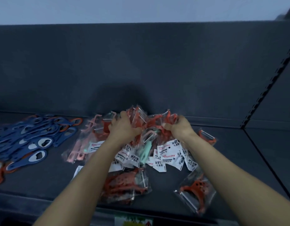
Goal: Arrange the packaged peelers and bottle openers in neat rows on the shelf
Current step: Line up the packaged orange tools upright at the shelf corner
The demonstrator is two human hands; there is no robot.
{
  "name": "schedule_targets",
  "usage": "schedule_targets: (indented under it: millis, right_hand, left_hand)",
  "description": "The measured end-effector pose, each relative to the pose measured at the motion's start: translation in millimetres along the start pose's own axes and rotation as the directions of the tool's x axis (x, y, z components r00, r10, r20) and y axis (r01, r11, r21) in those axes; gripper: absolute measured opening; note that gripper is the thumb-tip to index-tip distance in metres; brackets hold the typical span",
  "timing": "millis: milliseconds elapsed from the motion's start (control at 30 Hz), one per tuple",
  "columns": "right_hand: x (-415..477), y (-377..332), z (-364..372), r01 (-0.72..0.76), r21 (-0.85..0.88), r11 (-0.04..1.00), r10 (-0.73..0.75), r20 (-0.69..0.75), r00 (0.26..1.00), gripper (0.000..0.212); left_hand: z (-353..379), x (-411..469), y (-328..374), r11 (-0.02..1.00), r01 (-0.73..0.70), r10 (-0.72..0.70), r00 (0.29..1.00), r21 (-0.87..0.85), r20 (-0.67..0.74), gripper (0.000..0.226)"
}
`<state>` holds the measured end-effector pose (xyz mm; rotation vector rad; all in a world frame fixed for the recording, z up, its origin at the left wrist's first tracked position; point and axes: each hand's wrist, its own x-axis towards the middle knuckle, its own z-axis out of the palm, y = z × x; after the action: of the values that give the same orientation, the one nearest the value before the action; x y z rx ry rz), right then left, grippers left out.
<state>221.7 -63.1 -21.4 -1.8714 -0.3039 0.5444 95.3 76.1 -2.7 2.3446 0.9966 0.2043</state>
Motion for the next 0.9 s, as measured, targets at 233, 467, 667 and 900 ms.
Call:
schedule_targets:
  millis: [233,467,667,900]
  right_hand:
    - [-5,-3,-7,0.057,0.017,0.998,-0.055,-0.099,0.994,0.024]
    - [-20,5,-26,0.066,0.059,0.996,-0.051,-0.229,0.972,0.017]
    - [-30,14,-52,0.023,-0.023,0.999,-0.03,-0.366,0.93,0.014]
    - [-44,31,-79,-0.105,-0.125,0.987,0.034,-0.471,0.881,0.016]
  left_hand:
    - [-7,10,-2,0.98,-0.051,0.068,0.994,-0.19,0.082,0.048]
    - [-2,9,5,0.919,-0.199,0.247,0.963,-0.341,0.106,0.037]
    - [-8,6,16,0.846,-0.218,0.298,0.95,-0.486,0.091,0.042]
    - [5,-3,34,0.806,-0.215,0.335,0.934,-0.552,0.125,0.044]
